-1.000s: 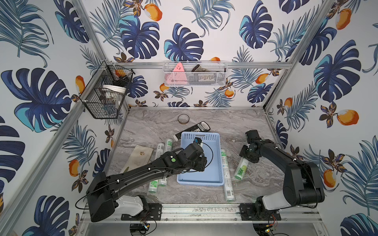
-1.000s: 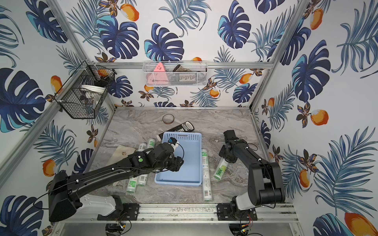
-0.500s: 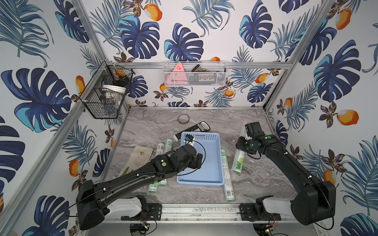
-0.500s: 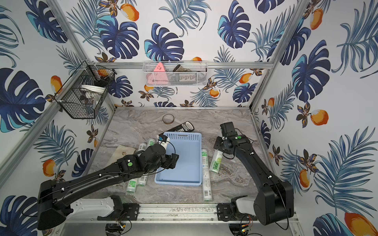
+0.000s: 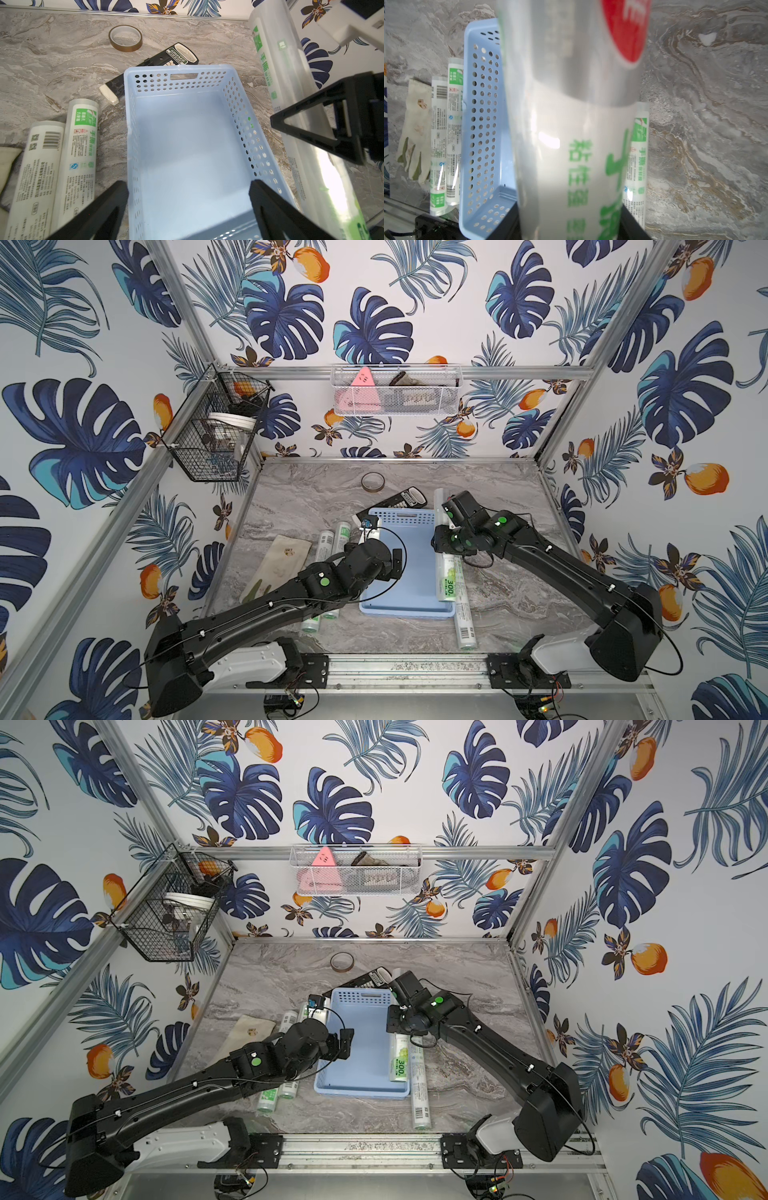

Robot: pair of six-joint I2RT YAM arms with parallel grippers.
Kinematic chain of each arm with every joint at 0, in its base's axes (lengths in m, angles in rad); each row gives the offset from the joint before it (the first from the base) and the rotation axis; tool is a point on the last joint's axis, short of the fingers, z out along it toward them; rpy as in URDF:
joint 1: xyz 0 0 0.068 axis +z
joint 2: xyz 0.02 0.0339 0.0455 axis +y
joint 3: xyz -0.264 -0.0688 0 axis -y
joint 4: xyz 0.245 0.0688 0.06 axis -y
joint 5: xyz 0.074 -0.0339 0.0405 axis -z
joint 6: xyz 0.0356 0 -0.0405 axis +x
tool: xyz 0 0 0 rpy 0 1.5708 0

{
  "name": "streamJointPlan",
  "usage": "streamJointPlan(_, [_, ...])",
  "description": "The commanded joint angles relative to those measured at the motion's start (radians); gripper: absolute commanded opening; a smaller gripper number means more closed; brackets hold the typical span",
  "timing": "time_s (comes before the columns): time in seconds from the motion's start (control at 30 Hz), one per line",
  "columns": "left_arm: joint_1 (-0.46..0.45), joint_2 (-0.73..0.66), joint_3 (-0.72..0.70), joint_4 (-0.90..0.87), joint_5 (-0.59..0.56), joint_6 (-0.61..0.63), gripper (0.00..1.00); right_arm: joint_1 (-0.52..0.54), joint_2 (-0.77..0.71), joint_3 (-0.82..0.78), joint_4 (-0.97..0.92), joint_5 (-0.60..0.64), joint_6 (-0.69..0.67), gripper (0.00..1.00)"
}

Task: Put the plastic wrap into the basket
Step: Place the plastic wrap in the basket.

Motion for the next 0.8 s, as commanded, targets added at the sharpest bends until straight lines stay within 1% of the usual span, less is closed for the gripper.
streamJointPlan(0.0, [0.007,-0.037,-0.044,0.100,-0.001,-0.025,0.99,0.036,0.030,0.018,0.036,0.032,0.055,0.42])
streamJointPlan(0.1, [0.011,-0.056,-0.071,0.142,0.013,-0.022,0.99,0.052,0.061,0.017,0.062,0.027,0.083,0.42])
streamJointPlan(0.2, [0.012,-0.057,-0.086,0.186,0.067,-0.003,0.99,0.057,0.081,0.001,0.089,0.037,0.103,0.42])
streamJointPlan(0.3, [0.011,-0.048,-0.095,0.216,0.091,0.004,0.99,0.057,0.103,-0.012,0.100,0.046,0.120,0.42])
streamJointPlan(0.53, [0.012,-0.045,-0.116,0.236,0.064,-0.003,0.99,0.058,0.147,-0.035,0.106,0.068,0.123,0.42])
streamJointPlan(0.67, [0.011,-0.037,-0.154,0.302,0.110,0.013,0.99,0.058,0.179,-0.028,0.103,0.069,0.119,0.42])
streamJointPlan(0.77, [0.012,-0.015,-0.141,0.287,0.162,0.030,0.99,0.060,0.197,-0.029,0.101,0.079,0.121,0.42])
